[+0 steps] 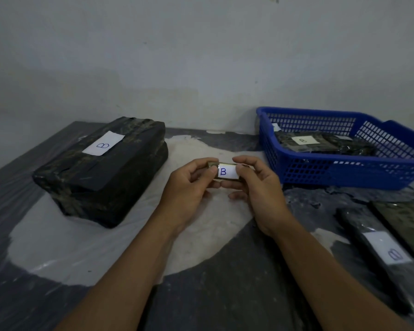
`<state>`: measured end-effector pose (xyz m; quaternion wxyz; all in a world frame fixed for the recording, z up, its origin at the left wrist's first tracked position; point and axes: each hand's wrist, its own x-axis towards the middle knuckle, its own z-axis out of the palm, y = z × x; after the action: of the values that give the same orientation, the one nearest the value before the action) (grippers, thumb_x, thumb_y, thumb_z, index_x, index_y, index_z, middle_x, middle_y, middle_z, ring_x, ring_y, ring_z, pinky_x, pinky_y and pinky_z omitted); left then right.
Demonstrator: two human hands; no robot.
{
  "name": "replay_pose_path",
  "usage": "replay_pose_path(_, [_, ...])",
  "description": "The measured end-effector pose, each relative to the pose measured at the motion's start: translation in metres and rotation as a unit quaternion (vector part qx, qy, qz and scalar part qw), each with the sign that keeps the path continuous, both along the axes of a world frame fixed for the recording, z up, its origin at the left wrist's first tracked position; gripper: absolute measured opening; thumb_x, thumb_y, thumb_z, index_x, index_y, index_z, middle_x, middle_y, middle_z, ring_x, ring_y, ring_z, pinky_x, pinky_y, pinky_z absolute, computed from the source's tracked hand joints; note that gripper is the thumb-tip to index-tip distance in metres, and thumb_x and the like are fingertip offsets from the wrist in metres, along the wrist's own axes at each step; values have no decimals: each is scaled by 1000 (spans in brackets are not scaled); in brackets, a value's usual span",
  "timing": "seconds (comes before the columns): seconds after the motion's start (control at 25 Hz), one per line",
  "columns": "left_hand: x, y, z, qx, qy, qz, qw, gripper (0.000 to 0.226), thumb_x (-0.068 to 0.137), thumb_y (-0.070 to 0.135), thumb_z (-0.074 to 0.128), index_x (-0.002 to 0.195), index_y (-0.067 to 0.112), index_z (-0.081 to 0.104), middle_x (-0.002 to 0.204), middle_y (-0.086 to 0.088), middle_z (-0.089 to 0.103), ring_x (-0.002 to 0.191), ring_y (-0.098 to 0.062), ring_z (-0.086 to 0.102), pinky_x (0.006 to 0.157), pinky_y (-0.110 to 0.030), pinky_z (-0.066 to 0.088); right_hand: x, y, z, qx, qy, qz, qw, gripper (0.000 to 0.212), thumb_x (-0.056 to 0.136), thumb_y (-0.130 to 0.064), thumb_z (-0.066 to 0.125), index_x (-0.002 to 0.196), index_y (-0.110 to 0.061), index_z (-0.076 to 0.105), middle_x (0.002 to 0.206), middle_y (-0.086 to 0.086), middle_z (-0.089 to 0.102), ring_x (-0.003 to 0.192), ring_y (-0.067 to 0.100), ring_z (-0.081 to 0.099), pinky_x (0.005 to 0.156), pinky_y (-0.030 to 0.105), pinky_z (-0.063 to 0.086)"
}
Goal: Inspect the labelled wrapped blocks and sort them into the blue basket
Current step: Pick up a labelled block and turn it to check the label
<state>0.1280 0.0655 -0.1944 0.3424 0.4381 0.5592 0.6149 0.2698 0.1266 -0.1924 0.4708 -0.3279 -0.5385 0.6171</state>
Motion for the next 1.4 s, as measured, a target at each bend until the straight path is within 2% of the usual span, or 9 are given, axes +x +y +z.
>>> replay_pose_path(0.16, [-1,-1,1,-8,-17,-3,1000,19,101,18,61,115,23,73,103,3,79,86,-8,73,73,-24,55,1,1,-2,11,2,9,1000,14,104,-11,56,107,-17,69,94,9,80,75,17,77,60,24,60])
replay_pose_path(0.24, [0,1,2,-20,-44,-13,999,22,103,23,56,115,18,73,106,-3,78,85,-11,73,71,-26,53,2,2,-3,14,-3,15,1000,13,104,-12,57,107,-17,69,92,7,80,74,17,76,62,24,61])
replay_pose_path(0.36, [-1,2,5,-39,-74,-7,996,29,107,29,48,113,16,73,103,-4,79,79,-9,73,63,-21,54,2,4,-4,15,-8,28,999,13,104,-12,58,105,-19,70,93,8,79,75,17,76,63,24,60])
replay_pose_path(0.56, [1,2,2,-13,-43,13,999,20,105,18,53,111,16,72,92,2,78,74,-3,74,59,-17,55,1,6,-4,12,-7,30,999,13,103,-11,59,105,-18,70,95,10,79,76,17,76,63,24,60])
replay_pose_path(0.76, [1,3,2,-24,-47,17,998,19,103,24,57,107,16,74,96,-3,79,76,-5,74,57,-18,55,-1,8,-6,-7,-17,32,999,14,104,-13,57,107,-17,70,94,10,79,74,18,75,64,25,61])
replay_pose_path(0.88, [1,1,0,-22,-6,23,999,13,99,26,65,105,19,73,94,1,79,79,-6,74,59,-17,54,0,7,-5,-10,-18,35,999,12,103,-14,59,107,-16,70,95,12,79,75,19,75,66,26,62])
replay_pose_path(1.08, [1,3,-4,-13,33,40,999,5,97,24,68,100,25,72,93,2,77,82,-10,74,59,-17,54,-1,5,-6,21,-56,9,998,10,98,-10,67,107,-14,69,96,11,78,76,19,77,67,28,62])
replay_pose_path(1.4, [0,5,-7,8,56,38,998,5,96,27,70,97,22,70,93,1,75,78,-6,72,57,-13,48,-2,2,-4,45,-66,10,997,12,94,-14,74,100,-9,66,91,12,77,72,20,76,65,28,62])
